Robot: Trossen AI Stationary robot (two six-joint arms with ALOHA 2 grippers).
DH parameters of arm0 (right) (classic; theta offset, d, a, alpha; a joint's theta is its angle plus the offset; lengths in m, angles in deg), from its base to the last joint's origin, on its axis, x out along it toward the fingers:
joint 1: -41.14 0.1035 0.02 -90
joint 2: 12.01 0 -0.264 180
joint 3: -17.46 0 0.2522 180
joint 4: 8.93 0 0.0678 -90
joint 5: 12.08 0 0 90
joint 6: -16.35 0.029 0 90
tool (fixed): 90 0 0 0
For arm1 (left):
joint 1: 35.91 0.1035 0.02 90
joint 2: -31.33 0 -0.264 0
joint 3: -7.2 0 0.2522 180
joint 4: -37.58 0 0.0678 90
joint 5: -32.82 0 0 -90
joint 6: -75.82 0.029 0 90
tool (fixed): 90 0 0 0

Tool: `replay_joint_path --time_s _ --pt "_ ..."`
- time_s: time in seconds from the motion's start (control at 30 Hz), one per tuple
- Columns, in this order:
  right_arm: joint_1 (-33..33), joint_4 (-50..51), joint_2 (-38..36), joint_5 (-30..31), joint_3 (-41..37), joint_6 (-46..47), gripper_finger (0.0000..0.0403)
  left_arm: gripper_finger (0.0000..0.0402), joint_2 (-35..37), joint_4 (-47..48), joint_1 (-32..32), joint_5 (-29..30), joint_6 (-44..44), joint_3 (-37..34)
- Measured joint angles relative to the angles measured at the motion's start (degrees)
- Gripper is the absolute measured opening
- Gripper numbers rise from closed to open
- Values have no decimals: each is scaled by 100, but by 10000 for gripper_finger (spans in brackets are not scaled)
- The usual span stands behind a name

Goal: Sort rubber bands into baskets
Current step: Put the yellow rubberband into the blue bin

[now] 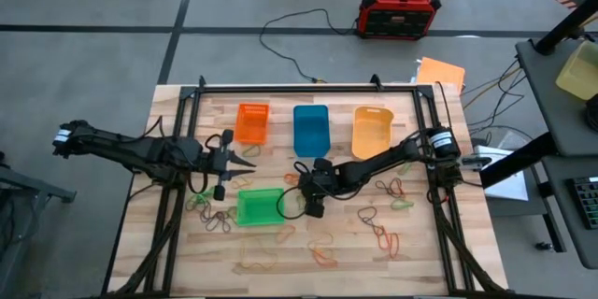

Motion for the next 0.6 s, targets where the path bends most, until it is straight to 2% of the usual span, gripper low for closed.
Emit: replay_joint_path --time_s 0.17,0.4,0.6 --pt "4 -21 61 -1 8 -2 155 36 -36 -10 0 12 -40 1" --pt "9 -11 61 -33 8 -154 25 36 -105 -14 0 59 -131 2" --pt "45 81 -44 -115 -6 -172 10 36 -239 -6 -2 146 -156 2"
